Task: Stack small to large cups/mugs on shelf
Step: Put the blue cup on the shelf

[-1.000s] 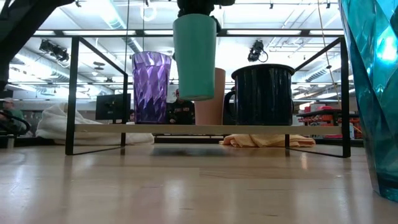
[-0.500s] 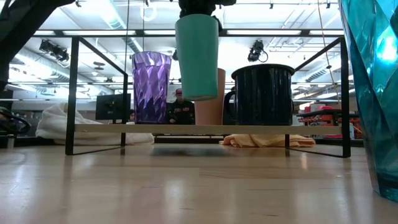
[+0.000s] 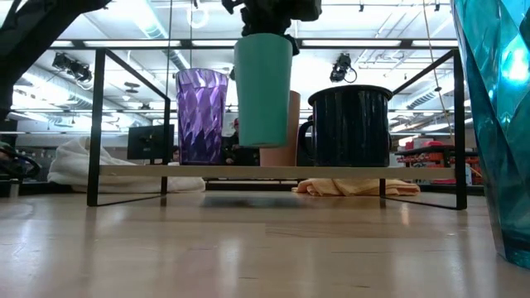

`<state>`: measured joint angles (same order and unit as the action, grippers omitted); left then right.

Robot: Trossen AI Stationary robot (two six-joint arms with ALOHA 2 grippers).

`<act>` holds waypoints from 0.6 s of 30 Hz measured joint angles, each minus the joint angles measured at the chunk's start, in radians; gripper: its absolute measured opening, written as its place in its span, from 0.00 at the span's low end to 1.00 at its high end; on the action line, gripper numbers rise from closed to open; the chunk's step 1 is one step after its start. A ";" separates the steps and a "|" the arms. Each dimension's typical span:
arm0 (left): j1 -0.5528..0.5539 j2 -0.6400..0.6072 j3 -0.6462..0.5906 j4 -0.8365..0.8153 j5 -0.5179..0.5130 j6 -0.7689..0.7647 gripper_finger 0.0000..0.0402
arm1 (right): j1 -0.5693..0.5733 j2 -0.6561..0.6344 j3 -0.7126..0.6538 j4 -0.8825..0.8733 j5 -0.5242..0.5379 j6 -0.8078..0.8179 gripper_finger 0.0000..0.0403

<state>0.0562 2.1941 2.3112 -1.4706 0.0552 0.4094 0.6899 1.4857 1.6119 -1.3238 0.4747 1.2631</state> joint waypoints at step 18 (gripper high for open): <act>-0.005 0.023 0.000 0.028 0.029 -0.013 0.02 | 0.000 0.000 0.000 -0.007 0.000 -0.001 0.39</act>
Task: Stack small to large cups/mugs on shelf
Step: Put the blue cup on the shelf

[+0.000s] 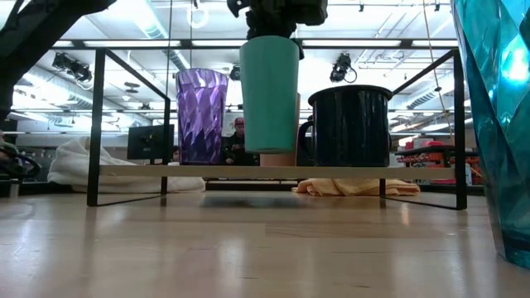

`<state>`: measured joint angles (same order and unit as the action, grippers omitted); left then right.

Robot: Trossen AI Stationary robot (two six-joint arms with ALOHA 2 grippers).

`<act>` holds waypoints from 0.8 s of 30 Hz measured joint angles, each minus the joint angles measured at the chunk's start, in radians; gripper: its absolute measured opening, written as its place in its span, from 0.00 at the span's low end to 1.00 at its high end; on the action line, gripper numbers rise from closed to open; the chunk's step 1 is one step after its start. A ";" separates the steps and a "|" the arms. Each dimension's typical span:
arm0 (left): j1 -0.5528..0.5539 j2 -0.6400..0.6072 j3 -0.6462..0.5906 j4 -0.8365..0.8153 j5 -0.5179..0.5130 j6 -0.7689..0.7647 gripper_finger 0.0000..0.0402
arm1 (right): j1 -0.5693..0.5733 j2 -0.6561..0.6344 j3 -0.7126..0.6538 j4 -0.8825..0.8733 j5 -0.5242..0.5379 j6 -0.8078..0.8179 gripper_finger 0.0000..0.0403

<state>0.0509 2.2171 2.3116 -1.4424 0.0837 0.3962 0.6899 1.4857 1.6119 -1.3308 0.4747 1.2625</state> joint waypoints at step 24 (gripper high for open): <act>0.021 0.000 -0.033 0.001 0.029 -0.019 0.02 | 0.000 0.000 0.000 0.000 0.000 0.001 0.39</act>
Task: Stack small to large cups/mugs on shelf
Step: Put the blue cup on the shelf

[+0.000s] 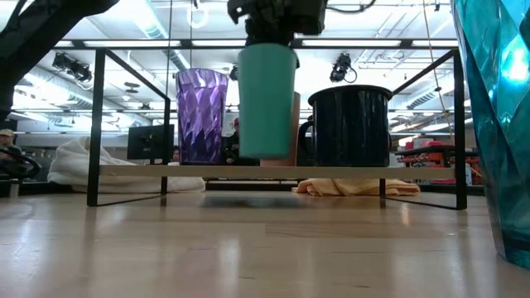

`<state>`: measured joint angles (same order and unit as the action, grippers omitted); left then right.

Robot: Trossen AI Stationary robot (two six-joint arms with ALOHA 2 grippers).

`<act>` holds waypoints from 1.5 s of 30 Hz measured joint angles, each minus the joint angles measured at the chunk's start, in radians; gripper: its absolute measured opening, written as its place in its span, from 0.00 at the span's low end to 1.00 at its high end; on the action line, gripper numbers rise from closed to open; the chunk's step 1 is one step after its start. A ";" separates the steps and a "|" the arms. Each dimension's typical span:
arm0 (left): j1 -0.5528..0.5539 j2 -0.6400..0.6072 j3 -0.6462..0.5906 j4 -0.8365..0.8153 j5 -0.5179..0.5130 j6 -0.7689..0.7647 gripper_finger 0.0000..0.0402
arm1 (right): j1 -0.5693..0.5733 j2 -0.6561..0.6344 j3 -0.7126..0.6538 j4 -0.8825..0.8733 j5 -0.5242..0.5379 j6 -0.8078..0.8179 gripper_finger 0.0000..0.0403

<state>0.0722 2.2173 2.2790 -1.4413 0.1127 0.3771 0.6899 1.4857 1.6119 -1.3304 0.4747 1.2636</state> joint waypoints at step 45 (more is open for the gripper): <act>0.007 0.001 -0.040 0.026 -0.011 0.019 0.14 | 0.000 0.000 0.000 0.000 0.000 -0.002 0.39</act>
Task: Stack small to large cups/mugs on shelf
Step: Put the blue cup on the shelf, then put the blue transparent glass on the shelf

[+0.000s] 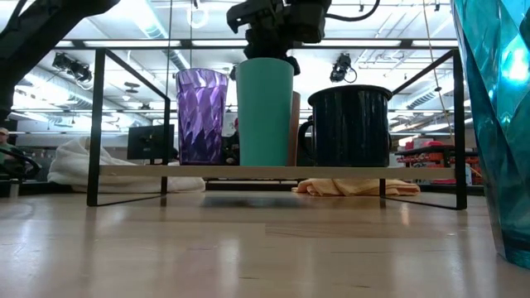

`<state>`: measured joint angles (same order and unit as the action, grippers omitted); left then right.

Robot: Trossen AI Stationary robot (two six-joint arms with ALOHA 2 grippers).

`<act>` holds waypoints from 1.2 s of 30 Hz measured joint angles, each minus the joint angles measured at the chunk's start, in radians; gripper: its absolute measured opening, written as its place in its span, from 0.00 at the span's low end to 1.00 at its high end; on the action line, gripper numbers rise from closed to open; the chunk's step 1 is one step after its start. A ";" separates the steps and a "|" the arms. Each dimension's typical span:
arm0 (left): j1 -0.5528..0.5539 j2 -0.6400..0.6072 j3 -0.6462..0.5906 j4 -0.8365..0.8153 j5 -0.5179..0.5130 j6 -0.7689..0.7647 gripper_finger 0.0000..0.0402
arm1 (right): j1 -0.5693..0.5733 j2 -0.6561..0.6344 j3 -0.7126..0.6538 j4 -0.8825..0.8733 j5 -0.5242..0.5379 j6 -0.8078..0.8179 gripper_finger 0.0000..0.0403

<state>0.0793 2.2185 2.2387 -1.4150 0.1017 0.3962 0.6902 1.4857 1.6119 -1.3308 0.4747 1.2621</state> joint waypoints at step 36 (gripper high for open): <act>0.019 -0.157 0.008 -0.026 -0.029 0.008 0.21 | 0.000 0.001 0.000 -0.001 0.000 -0.005 0.39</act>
<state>0.0982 2.0612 2.2471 -1.4408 0.0723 0.4040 0.6899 1.4864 1.6119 -1.3315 0.4747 1.2575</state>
